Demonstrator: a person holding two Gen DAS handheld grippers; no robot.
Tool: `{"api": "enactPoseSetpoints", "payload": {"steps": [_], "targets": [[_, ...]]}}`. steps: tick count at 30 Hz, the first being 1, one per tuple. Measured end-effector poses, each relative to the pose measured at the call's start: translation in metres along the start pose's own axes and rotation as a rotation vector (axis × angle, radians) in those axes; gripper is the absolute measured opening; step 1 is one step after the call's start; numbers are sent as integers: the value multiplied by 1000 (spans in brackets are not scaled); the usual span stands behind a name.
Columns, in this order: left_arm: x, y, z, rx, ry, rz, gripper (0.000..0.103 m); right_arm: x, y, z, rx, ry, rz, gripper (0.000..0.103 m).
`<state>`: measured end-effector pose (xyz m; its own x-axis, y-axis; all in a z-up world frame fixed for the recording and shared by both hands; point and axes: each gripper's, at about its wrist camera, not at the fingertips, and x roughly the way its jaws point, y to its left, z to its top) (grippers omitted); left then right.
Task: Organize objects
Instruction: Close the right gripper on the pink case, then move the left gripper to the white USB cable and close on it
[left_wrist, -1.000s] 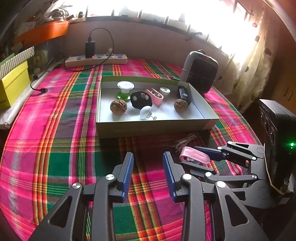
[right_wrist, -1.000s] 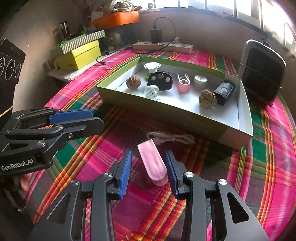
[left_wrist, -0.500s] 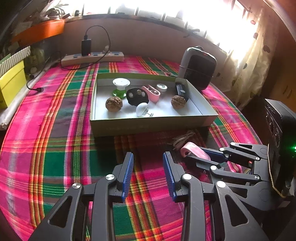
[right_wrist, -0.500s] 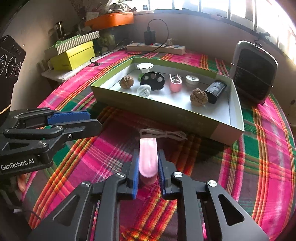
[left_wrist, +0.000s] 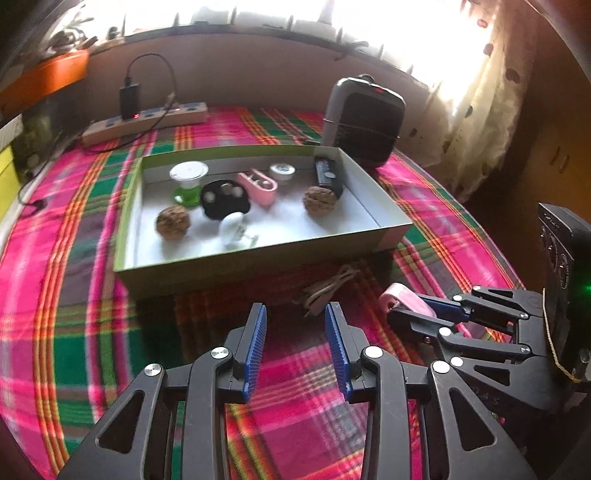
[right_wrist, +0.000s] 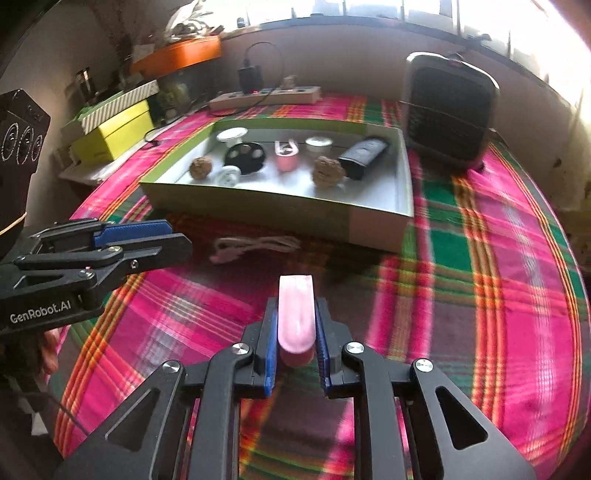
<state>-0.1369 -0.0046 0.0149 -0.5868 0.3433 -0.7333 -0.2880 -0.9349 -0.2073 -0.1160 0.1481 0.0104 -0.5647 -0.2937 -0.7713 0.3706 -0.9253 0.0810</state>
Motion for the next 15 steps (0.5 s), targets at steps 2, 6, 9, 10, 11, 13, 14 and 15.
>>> {"api": "enactPoseSetpoints", "payload": {"steps": [2,6,9,10,11,13,14,15], "targets": [[5,-4,4,18,7,6,34,-3,-5,-2,10,-3,-12,19],[16,-11,10,50,18,7,37,-6,-14,-5,26,-4,-20,19],[23,-12,15,49,20,9,37,-8,-18,-6,36,-9,-22,19],[26,-12,16,48,30,6,37,-9,-18,-6,38,-10,-20,19],[29,-13,16,52,41,6,37,-9,-19,-6,39,-12,-18,19],[33,-16,16,64,49,15,37,-11,-21,-6,44,-16,-18,19],[34,-17,15,66,51,17,37,-11,-22,-6,46,-17,-19,19],[35,-18,15,69,51,17,37,-11,-23,-6,47,-17,-20,19]]}}
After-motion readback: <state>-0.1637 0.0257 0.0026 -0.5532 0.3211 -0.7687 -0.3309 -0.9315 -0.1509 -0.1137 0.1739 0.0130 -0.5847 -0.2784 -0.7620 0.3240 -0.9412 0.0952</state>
